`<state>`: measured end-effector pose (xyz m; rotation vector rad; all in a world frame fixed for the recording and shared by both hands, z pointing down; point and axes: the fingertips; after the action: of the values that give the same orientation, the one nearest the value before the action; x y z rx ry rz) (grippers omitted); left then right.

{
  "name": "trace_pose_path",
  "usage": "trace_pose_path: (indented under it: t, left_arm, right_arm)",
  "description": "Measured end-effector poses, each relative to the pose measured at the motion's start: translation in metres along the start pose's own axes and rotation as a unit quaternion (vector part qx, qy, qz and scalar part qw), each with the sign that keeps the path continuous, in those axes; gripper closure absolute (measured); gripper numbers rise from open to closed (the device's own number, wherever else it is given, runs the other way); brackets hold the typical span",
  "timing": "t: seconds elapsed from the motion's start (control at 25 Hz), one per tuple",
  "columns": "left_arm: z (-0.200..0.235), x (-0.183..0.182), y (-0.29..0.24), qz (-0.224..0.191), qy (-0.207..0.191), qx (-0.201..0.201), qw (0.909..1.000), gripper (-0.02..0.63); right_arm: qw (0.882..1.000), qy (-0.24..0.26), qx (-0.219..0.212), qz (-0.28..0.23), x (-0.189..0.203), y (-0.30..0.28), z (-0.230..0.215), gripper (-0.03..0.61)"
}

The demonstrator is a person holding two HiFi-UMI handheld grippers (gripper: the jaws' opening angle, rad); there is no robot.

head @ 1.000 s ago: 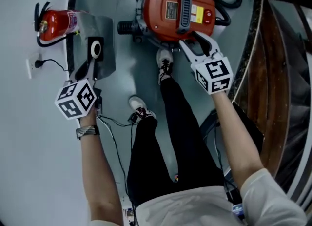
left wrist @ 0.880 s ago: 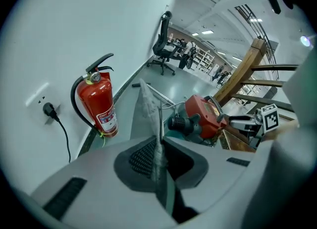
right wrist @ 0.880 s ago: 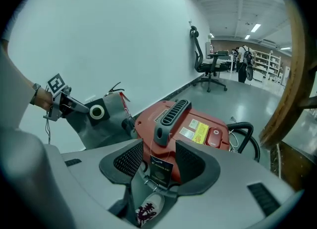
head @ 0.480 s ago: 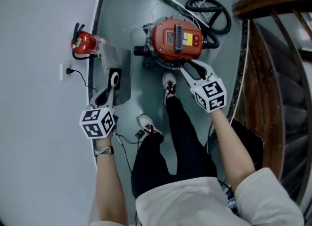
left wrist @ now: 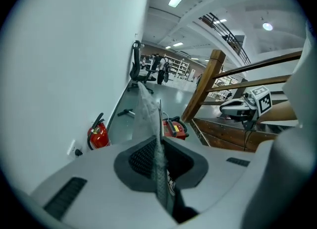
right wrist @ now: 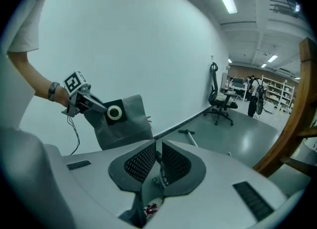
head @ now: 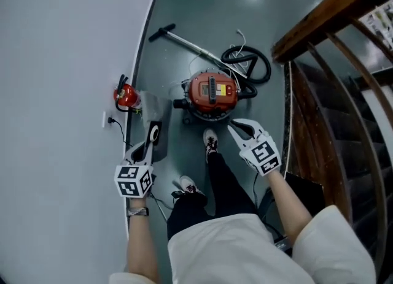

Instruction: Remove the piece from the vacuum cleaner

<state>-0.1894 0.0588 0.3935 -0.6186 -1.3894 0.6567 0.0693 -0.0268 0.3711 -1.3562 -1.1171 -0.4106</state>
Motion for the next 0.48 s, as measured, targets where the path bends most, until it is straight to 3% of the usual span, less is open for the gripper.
trace_pose_path:
  t: [0.16,0.48]
  left_arm:
    - [-0.017,-0.033,0.046,-0.037,-0.024,0.009,0.9990,0.588]
    - [-0.040,-0.081,0.128,-0.099,-0.079,0.013,0.9918,0.588]
  right_arm:
    - [0.999,0.005,0.017,-0.037,-0.045,0.042,0.014,0.528]
    - [0.993,0.072,0.039,-0.082,-0.123,0.111,0.060,0.537]
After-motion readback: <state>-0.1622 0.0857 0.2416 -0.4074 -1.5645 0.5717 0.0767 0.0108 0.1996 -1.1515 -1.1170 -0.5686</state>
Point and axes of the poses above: the fingertips, and each gripper's own axes: y backward along the fingers, z to its left, x out of its underside, and after that the axes turned 14 degrees about -x, right-handed
